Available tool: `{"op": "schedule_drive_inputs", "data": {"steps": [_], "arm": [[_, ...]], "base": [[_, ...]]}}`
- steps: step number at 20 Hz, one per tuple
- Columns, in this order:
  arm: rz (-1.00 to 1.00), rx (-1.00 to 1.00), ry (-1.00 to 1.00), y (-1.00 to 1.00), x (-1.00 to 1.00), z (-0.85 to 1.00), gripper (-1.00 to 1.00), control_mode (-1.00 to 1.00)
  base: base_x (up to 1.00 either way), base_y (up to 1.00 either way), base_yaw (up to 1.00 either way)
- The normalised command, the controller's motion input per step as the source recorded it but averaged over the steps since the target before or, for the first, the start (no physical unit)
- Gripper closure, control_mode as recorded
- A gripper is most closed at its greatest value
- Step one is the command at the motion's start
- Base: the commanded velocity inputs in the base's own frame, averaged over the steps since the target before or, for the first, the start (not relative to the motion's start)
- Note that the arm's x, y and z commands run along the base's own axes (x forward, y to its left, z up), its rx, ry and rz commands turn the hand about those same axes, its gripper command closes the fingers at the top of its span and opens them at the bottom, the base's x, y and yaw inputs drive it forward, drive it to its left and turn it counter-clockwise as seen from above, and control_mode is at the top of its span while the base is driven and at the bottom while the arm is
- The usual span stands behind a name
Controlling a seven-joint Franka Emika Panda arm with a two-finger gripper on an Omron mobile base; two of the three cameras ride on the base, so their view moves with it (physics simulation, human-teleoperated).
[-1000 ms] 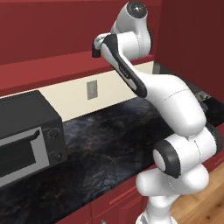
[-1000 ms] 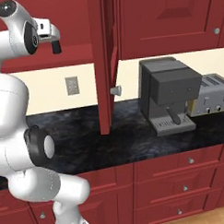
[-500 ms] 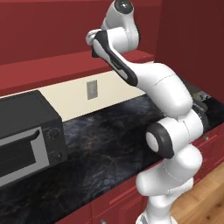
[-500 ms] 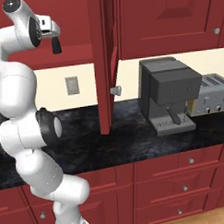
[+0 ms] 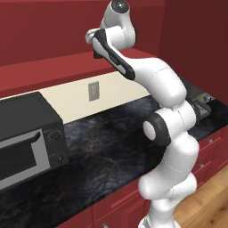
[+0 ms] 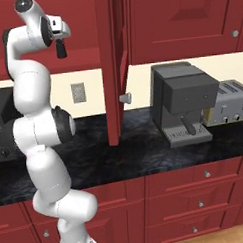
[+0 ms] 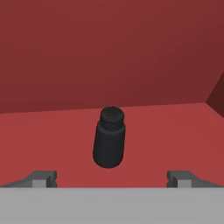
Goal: Move the ketchup and shaker from the cabinet to the dining counter.
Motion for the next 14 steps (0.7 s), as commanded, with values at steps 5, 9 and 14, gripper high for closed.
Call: {"op": "schedule_drive_inputs", "data": {"steps": [5,9,14], "arm": [[0.00,0.00,0.03,0.00,0.42,-0.14,-1.00,-1.00],[0.00,0.00,0.03,0.08,0.32,-0.09,-1.00,-1.00],[0.00,0.00,0.02,0.09,0.28,-0.09,-1.00,-1.00]], "base": [[0.00,0.00,0.00],[0.00,0.00,0.00],[0.00,0.00,0.00]]}}
